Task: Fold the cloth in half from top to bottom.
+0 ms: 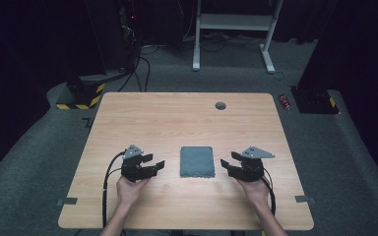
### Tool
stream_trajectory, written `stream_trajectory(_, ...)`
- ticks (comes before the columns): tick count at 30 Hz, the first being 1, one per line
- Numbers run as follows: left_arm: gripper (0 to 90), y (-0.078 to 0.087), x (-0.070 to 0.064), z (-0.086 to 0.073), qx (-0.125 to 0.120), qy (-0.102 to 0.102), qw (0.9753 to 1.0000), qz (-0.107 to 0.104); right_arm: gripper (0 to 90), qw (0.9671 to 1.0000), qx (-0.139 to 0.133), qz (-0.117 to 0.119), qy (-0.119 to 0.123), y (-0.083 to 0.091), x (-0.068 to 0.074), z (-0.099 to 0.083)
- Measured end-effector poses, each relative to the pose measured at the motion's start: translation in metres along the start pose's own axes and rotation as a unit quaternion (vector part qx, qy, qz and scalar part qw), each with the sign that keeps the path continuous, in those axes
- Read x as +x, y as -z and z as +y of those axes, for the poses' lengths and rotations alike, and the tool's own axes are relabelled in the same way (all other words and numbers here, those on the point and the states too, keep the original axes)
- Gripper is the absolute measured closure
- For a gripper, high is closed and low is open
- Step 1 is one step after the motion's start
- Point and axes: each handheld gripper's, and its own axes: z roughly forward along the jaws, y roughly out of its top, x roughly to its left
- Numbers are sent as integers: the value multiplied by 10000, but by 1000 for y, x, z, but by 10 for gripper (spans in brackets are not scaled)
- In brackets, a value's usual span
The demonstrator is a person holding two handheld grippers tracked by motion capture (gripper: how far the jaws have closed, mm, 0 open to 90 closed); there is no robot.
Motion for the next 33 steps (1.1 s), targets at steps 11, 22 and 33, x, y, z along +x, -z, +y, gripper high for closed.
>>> stream_trajectory(11,357,9,6,-5,-61,31,10000,19,425,9999,-144,-95,0,10,0,-7)
stream_trajectory(22,339,20,10,-10,-157,152,9997,53,427,9997,-202,-131,-61,16,-1,-11)
stream_trajectory(33,321,27,12,-17,-201,171,9995,197,433,9994,-250,-191,-166,22,-5,-20)
